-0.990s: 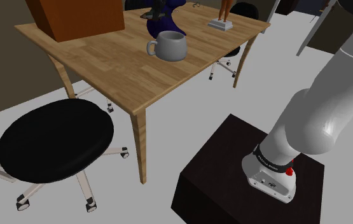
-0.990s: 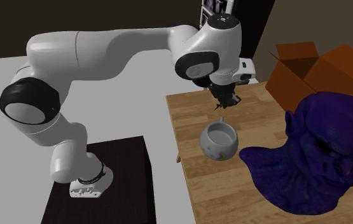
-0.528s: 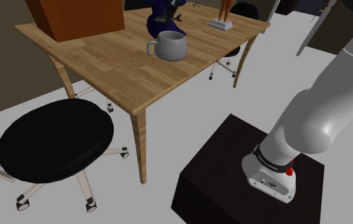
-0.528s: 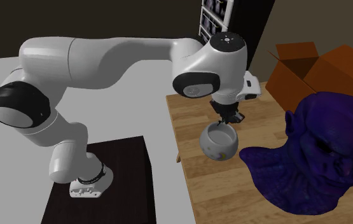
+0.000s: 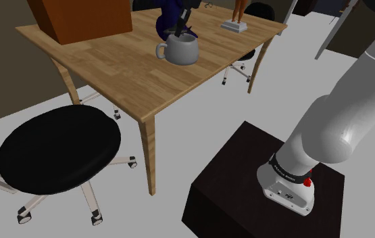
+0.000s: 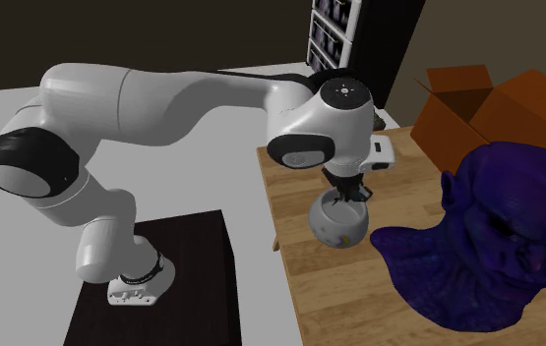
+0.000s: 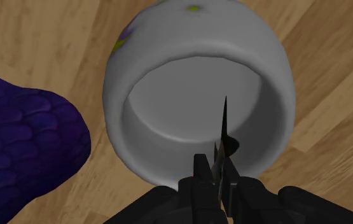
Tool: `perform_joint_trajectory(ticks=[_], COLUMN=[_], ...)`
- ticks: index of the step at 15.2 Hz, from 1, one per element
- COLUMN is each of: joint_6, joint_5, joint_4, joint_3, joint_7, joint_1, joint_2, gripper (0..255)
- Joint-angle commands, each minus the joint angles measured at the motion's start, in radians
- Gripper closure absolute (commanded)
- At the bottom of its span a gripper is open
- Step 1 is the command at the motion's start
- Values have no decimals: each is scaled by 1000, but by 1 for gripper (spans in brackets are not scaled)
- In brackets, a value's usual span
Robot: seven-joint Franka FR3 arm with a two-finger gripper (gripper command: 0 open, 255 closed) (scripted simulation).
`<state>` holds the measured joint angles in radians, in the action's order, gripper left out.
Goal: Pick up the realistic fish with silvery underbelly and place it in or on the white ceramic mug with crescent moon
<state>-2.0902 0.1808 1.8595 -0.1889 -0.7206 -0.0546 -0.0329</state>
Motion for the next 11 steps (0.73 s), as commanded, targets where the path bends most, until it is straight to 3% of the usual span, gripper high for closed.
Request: perform_joint_trajectory(ticks=[1, 8, 9, 11], joint_6=[-11, -11, -11, -11], joint_5=[1, 1, 1, 1], joint_4=[12, 12, 12, 12], joint_3=[0, 0, 0, 0], joint_7=[-1, -1, -1, -1], joint_1=[0, 0, 0, 0], joint_2=[-2, -2, -2, -2], gripper=[255, 255, 0, 0])
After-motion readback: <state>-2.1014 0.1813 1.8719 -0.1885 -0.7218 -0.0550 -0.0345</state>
